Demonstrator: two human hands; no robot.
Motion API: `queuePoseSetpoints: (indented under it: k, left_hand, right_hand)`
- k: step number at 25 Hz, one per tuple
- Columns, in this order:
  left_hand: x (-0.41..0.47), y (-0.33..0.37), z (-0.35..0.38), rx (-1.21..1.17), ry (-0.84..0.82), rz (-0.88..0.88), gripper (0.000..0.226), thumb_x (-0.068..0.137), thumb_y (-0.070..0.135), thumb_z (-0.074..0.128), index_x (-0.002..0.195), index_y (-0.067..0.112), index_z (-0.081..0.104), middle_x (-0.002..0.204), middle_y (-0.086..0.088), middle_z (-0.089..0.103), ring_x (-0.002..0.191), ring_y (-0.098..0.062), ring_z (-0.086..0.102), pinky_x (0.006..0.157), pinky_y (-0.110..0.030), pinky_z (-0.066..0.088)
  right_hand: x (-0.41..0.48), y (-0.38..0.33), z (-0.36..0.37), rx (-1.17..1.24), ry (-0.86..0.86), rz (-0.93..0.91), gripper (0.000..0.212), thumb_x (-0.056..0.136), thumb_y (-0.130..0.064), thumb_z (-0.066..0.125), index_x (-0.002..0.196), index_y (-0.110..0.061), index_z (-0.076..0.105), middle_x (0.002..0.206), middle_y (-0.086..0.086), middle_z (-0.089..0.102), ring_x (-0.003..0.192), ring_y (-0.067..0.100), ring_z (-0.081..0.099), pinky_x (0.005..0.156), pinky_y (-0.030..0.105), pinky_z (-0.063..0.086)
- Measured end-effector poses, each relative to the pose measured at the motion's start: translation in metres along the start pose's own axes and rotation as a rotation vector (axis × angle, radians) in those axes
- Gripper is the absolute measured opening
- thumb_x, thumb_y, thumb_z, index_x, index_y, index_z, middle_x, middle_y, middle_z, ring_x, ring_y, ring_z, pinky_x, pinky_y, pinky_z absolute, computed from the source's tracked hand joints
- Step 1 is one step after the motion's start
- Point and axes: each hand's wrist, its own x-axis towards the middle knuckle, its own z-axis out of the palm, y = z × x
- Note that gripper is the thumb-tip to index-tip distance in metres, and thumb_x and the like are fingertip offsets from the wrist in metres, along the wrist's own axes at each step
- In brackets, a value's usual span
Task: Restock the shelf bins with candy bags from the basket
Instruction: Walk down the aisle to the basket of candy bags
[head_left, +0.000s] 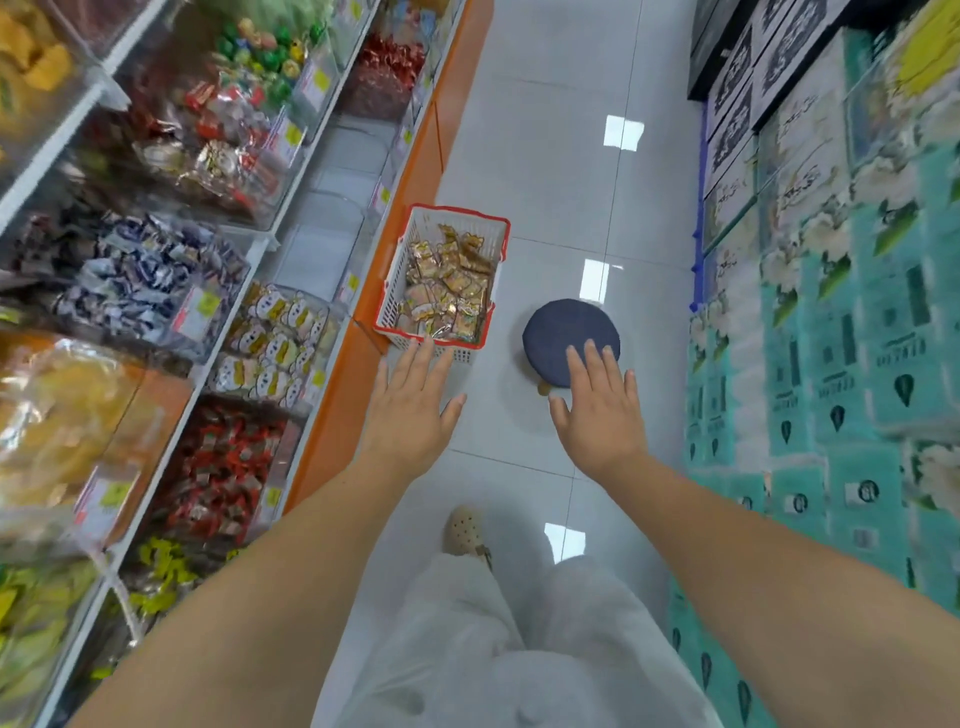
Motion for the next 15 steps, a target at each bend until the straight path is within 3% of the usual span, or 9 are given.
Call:
queuePoseSetpoints:
  k: [7, 15]
  left_hand:
    - [0.099, 0.007, -0.015, -0.012, -0.002, -0.062, 0.063, 0.101, 0.052, 0.025, 0.156, 0.026, 0.009, 0.164, 0.0, 0.003, 0.151, -0.016, -0.006, 0.12, -0.042, -0.004]
    - [0.189, 0.059, -0.011, -0.117, 0.068, -0.345, 0.064, 0.1, 0.053, 0.028, 0.155, 0.027, 0.01, 0.164, 0.001, 0.004, 0.15, -0.015, -0.005, 0.12, -0.042, -0.005]
  right_hand:
    - [0.107, 0.019, -0.03, -0.023, -0.028, -0.056, 0.06, 0.102, -0.042, 0.026, 0.155, -0.018, 0.008, 0.163, 0.005, 0.004, 0.15, 0.025, -0.001, 0.121, 0.046, 0.001]
    - [0.238, 0.055, -0.073, -0.166, -0.109, -0.326, 0.059, 0.102, -0.04, 0.027, 0.154, -0.018, 0.01, 0.162, 0.006, 0.005, 0.15, 0.027, 0.001, 0.12, 0.046, 0.004]
